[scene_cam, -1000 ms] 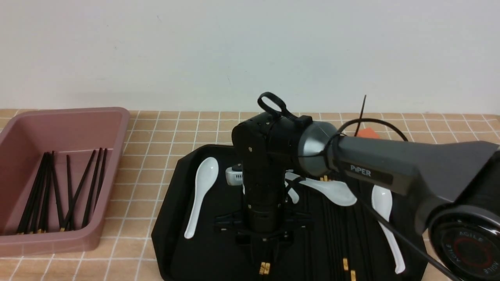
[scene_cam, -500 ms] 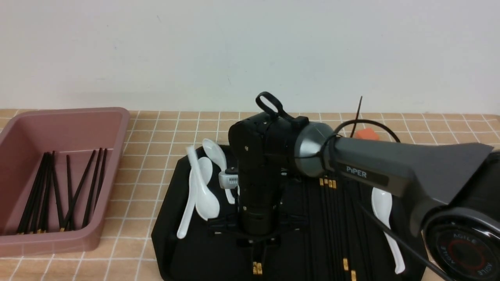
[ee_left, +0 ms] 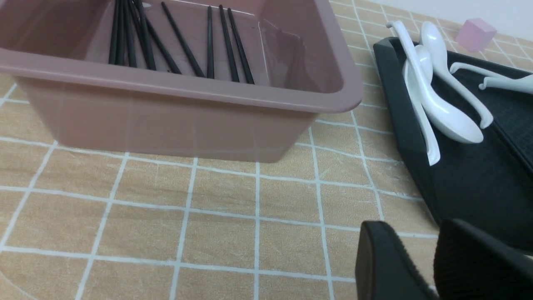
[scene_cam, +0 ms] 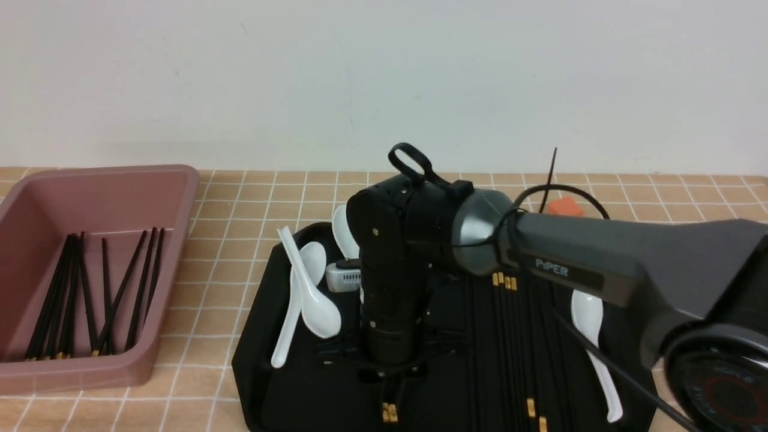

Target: On brown tablecloth take chopsticks from black tray and put them in box.

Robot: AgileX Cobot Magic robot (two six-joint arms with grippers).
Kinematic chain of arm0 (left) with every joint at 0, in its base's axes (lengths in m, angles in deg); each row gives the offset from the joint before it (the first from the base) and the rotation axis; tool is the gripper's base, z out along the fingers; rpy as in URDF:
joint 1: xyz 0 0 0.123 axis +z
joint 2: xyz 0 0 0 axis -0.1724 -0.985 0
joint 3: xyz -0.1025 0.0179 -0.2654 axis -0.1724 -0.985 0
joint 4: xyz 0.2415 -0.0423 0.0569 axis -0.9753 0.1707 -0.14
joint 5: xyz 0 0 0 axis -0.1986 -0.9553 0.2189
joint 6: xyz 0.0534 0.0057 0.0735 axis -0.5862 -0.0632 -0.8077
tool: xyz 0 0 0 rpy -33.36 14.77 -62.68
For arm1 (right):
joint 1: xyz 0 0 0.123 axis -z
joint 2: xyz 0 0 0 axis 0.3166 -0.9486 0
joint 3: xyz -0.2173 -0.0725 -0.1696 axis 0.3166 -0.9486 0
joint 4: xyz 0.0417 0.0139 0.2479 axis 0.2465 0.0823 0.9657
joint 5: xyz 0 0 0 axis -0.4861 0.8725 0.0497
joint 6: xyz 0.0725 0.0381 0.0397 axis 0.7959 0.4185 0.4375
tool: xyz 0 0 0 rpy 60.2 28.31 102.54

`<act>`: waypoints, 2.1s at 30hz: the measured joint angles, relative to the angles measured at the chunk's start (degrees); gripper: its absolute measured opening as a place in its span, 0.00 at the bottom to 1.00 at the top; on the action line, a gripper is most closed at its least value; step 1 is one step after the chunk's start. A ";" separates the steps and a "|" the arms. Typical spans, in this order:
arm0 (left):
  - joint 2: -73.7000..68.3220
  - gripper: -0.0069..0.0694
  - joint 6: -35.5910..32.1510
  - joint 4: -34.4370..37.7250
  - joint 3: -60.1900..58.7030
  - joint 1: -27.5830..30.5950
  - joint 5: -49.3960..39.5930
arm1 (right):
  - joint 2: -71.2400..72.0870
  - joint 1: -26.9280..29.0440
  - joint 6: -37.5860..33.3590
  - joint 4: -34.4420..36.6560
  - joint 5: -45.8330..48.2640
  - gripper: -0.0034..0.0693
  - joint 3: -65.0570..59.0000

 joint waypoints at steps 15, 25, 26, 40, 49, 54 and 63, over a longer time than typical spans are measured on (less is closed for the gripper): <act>0.00 0.39 0.00 0.00 0.00 0.00 0.00 | 13.80 -6.45 -3.19 1.51 2.13 0.24 3.85; 0.00 0.40 0.00 0.00 0.00 0.00 0.00 | 3.34 -6.44 -18.18 16.57 -6.92 0.24 28.57; 0.00 0.40 0.00 0.00 0.00 0.00 0.00 | 0.88 -6.51 -19.40 18.33 -8.61 0.24 30.55; 0.00 0.40 0.00 0.00 0.00 0.00 0.00 | -19.08 -6.46 -46.01 50.30 -38.71 0.24 36.55; 0.00 0.40 0.00 0.00 0.00 0.00 0.00 | -21.16 -6.41 -48.08 51.36 -36.63 0.54 36.66; 0.00 0.40 0.00 0.00 0.00 0.00 0.00 | -20.78 -6.41 -48.19 46.74 -30.43 0.72 36.73; 0.00 0.40 0.00 0.00 0.00 0.00 0.00 | -12.76 -4.25 -45.93 36.82 -11.40 0.52 39.30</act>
